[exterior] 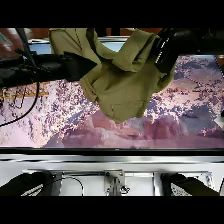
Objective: Fold the shirts.
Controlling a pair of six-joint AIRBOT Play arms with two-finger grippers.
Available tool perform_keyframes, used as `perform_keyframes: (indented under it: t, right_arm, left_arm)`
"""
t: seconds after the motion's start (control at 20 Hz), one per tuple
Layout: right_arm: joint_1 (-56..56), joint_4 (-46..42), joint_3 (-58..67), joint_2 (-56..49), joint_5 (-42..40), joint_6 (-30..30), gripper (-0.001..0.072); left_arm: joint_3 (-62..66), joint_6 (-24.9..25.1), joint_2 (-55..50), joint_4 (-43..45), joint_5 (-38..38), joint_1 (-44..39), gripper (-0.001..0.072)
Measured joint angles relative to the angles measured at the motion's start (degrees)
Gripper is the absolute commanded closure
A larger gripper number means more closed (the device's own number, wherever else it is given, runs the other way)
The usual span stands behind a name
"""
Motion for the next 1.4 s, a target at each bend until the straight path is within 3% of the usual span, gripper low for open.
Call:
perform_keyframes:
  t: [0.45,0.7,0.75,0.8,0.9,1.05,1.4]
  right_arm:
    - [0.15,6.67,0.00,0.00,-3.26,0.48,0.0641]
    - [0.17,8.35,-0.02,0.00,-7.10,1.09,0.0641]
    - [0.15,8.57,0.00,0.00,-7.72,1.16,0.0641]
    - [0.15,8.74,0.00,0.00,-8.24,1.22,0.0641]
    - [0.15,8.83,0.00,0.00,-8.94,1.25,0.0641]
    - [0.15,8.87,0.00,0.44,-10.14,0.74,0.0641]
    - [0.15,9.51,0.04,2.91,-12.90,-0.35,0.0641]
  left_arm:
    - [-1.07,-0.31,-1.73,1.14,4.68,-4.66,0.0650]
    - [-1.09,-0.26,-1.77,1.18,-0.39,-4.87,0.0647]
    - [-1.09,-0.22,-1.66,1.14,-1.07,-4.85,0.0564]
    - [-1.09,-0.20,-1.46,1.16,-1.36,-4.72,0.0422]
    - [-1.05,-0.15,-0.63,1.07,-1.60,-3.85,0.0407]
    - [-0.57,0.09,1.27,1.40,-1.64,-1.40,0.0283]
    - [0.07,2.91,6.80,2.12,-1.62,4.94,0.0283]
